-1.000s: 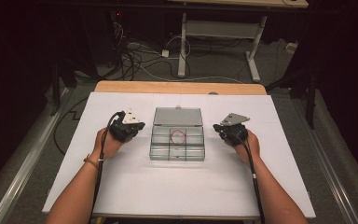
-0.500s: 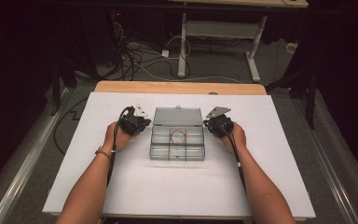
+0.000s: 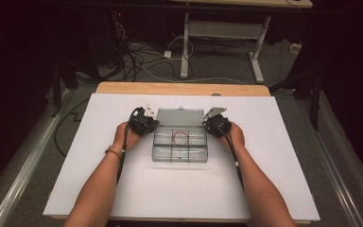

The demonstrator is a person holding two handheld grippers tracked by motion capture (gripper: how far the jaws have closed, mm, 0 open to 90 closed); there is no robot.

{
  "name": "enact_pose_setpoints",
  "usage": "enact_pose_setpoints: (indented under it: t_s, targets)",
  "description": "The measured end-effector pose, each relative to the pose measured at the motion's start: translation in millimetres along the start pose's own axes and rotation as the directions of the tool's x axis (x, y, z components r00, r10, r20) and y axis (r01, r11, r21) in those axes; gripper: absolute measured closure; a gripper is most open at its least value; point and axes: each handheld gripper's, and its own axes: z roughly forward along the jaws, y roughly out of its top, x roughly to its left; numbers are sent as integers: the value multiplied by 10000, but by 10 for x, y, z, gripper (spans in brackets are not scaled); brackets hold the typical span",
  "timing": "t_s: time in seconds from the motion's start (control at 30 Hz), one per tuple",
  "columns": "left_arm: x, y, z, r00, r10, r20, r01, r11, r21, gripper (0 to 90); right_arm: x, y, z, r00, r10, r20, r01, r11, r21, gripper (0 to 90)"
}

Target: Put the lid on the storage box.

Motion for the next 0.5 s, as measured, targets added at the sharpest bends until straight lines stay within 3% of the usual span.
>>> enact_pose_setpoints:
  t_s: [0.27, 0.5]
  targets:
    - [51, -3, 24, 9998, -177, -1, 177, 9998, -103, 848, -48, 10, 44, 9998, 170, 77, -169, 9998, -131, 890]
    - [121, 10, 48, 9977, -666, 108, 667, 9977, -122, 848, -97, 42, 90, 9991, 345, 262, -344, 9994, -53, 892]
